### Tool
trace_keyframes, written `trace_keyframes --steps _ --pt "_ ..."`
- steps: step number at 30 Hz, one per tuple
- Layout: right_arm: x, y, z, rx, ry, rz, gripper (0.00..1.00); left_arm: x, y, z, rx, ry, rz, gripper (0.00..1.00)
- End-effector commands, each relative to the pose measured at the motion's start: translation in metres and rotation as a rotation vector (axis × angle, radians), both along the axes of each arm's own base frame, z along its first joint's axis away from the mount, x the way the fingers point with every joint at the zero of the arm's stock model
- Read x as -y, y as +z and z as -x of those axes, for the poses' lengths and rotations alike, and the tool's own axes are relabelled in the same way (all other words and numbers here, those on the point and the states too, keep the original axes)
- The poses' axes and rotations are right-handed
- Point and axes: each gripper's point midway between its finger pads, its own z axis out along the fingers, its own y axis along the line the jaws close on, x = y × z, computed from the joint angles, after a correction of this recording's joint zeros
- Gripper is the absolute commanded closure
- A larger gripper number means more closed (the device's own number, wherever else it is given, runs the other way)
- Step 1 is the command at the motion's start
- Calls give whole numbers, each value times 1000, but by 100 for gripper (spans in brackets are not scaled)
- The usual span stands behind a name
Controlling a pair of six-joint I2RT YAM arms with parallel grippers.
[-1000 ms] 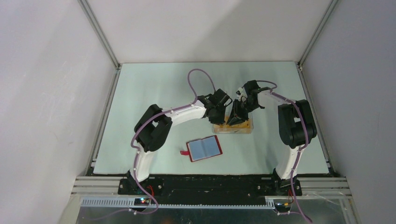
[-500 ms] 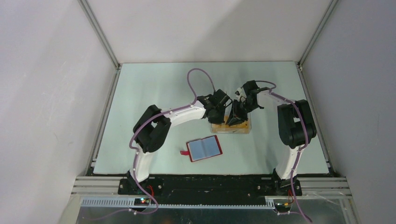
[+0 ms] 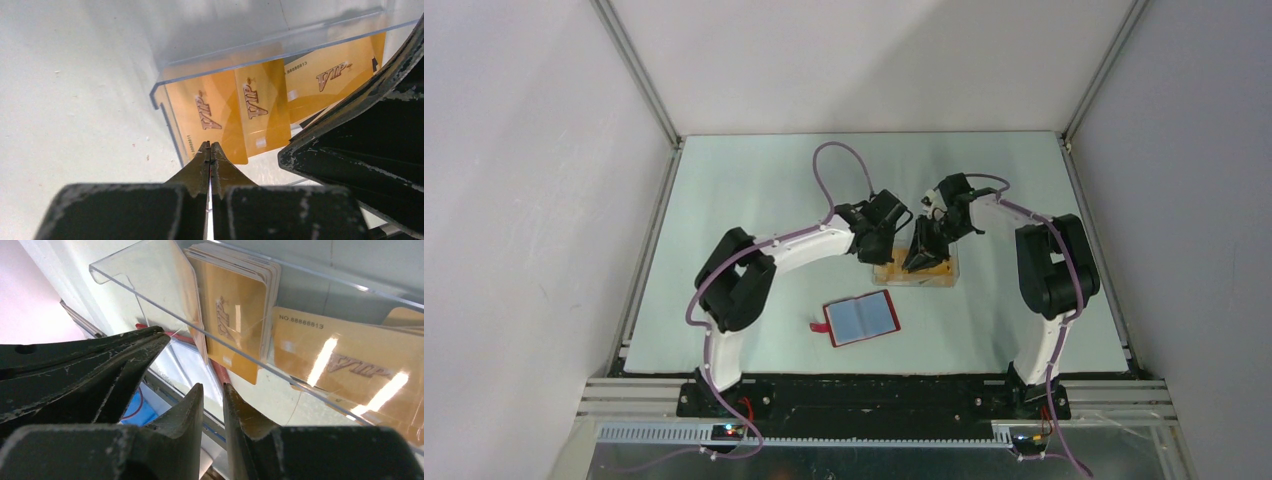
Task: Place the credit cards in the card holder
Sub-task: Pick up the credit card from the storage box.
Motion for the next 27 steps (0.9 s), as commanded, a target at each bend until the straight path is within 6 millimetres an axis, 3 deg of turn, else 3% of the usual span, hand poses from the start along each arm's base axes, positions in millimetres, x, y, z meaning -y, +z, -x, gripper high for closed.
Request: trace_keyframes --steps 1,5,7,9,14,20,27 --pt "-9 22 1 43 8 -46 74 -12 30 -8 75 7 3 100" --pt "-7 24 -4 56 -7 -39 74 -10 34 -7 67 -4 24 100" --pt "-2 26 -9 72 -25 -26 74 -9 40 -6 67 1 44 93" --pt "6 28 -14 95 -48 6 73 -9 53 -7 77 8 78 79" --pt "19 19 -21 99 -63 101 71 -15 65 -10 52 22 150 65" --pt "24 -8 -19 43 -37 209 64 -36 49 -11 -6 52 159 59" --pt "15 -30 -17 4 13 264 58 -35 23 -6 -65 46 174 59"
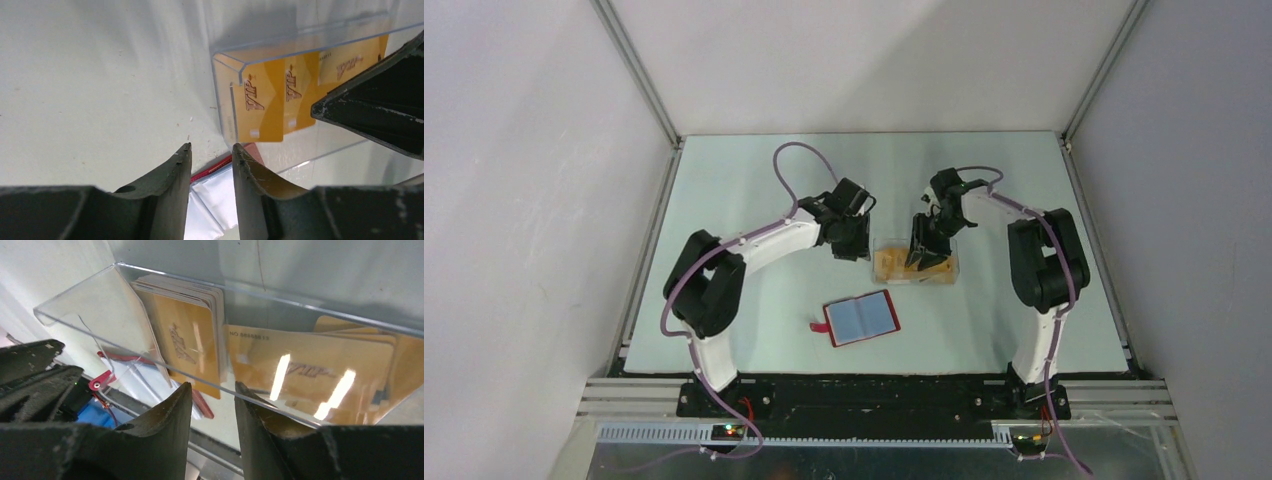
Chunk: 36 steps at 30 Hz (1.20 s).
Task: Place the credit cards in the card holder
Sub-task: Pick up the credit card from the storage box.
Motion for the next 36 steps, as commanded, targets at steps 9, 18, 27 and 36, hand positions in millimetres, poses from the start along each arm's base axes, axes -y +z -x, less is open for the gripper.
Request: trace_keyframes --steps 9,18,27,36 --pt "3 -26 -6 8 106 265 64 29 -5 -2 -15 -44 98 60" --pt "3 -29 -4 14 131 303 92 34 -19 -1 -22 -56 62 62" --pt "-11 5 -9 79 123 190 100 30 -28 1 -24 -51 31 63" --pt "-30 39 -13 134 115 70 100 30 -33 3 -33 -55 23 63"
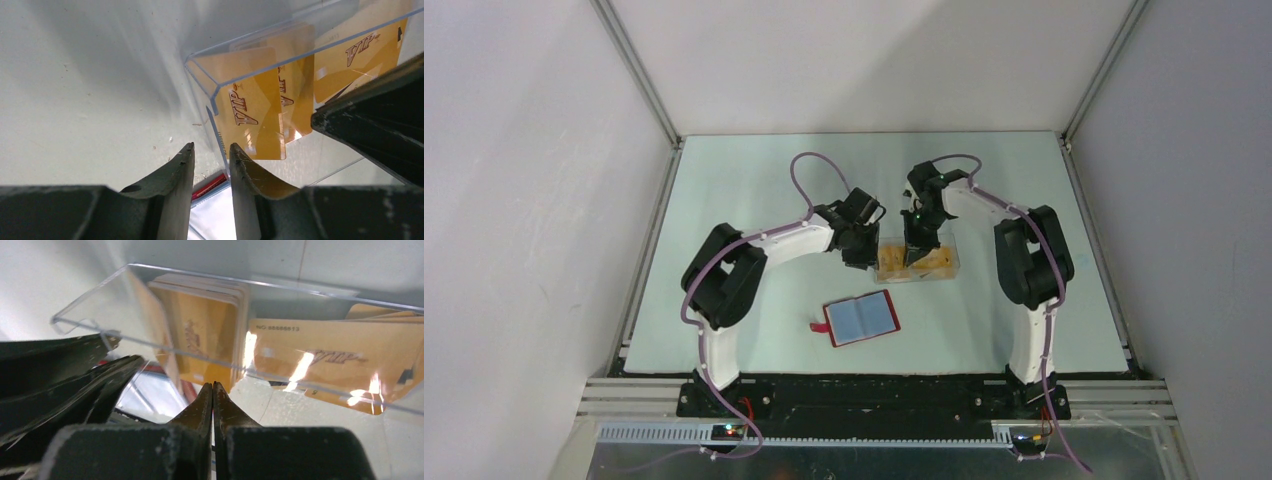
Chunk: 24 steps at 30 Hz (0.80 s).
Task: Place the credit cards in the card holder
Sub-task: Pick up the credit card from the storage box.
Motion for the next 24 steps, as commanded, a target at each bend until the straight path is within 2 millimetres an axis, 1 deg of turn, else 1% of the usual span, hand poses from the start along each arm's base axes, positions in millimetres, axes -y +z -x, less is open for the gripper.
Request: trace_keyframes --steps 1,4,7,9,10,11,12,14,17,21,23,24 --pt "-16 41 -7 91 6 -110 100 7 5 -5 21 0 4 64" --pt "-20 46 -8 93 6 -141 100 7 4 -5 20 1 3 64" --pt "-22 43 -10 79 -1 -155 100 6 5 -5 22 1 3 64" --pt "-23 39 -11 67 -2 -166 92 6 6 -5 23 3 4 64" --pt "-24 38 -12 63 -3 -170 85 6 7 -4 26 3 5 64" --pt "-26 35 -13 52 -5 -176 82 6 7 -5 26 3 6 64" --pt "-27 33 -13 47 -5 -179 77 6 7 -5 25 4 4 64" --pt "-30 27 -14 25 -5 -184 71 6 7 -4 26 3 4 64" --pt "-36 17 -14 -8 -4 -189 64 6 6 -4 25 4 3 64" --pt "-42 10 -18 -27 1 -204 60 6 7 -5 25 3 7 64" --pt "-47 7 -19 -42 7 -214 60 8 9 -4 26 -3 12 68" --pt "-49 7 -19 -47 8 -217 60 8 9 -5 26 -5 13 72"
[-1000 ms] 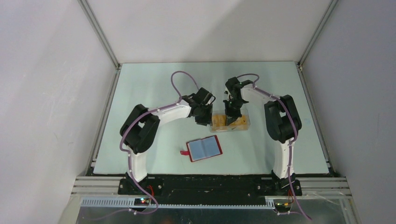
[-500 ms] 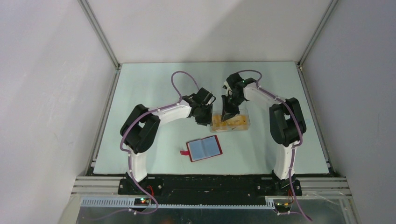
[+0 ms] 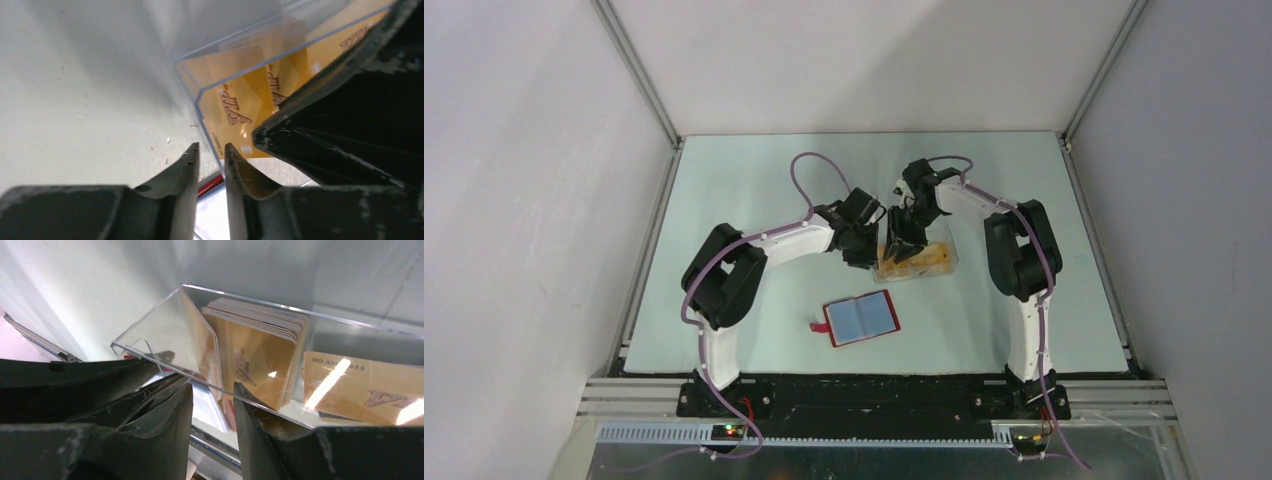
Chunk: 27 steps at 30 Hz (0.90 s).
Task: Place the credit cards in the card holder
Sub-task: Pick up the credit card from the storage box, then insert the credit card into the card holder.
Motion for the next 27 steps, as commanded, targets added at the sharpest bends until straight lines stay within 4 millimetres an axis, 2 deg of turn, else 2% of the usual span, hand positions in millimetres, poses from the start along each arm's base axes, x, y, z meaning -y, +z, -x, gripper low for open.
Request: trace_keyframes --steps 1,8,12,14,15,16,17,18,19,20,21,22,23,24,25,26,27 --pt "-20 2 -13 1 15 -54 61 8 10 -4 23 -9 16 73" --pt "-39 5 -10 -35 35 -143 77 12 13 -4 24 -35 28 80" --pt "-41 -2 -7 -54 43 -138 85 12 19 -6 39 -41 34 80" --pt "-37 -8 -4 -56 49 -106 89 10 26 -8 64 -34 34 79" --pt "-36 -9 -2 -57 51 -94 92 8 38 -10 94 -26 41 74" --pt "-33 -10 -2 -44 54 -74 98 5 43 -10 107 -21 42 71" --pt "-32 -9 -2 -33 54 -67 100 3 63 -12 148 -8 64 64" --pt "-28 -5 -3 -8 49 -48 100 -1 72 -12 168 3 72 61" --pt "-27 6 -6 26 45 -48 100 -5 95 -13 209 20 106 53" --pt "-23 9 -8 53 39 -27 100 -10 104 -12 228 36 113 50" --pt "-20 21 -13 102 31 -17 100 -16 126 -14 264 64 152 43" --pt "-18 28 -15 128 26 -13 100 -22 132 -11 270 77 167 41" --pt "-16 44 -19 179 20 -16 100 -31 153 -13 297 112 208 36" --pt "-14 51 -21 202 16 -18 100 -36 162 -6 296 112 246 35" --pt "-12 66 -23 249 15 -28 100 -43 165 -7 290 137 268 34" --pt "-11 73 -23 272 13 -32 100 -48 165 3 265 132 297 34" --pt "-8 87 -24 317 5 -41 100 -54 164 4 256 143 309 34"
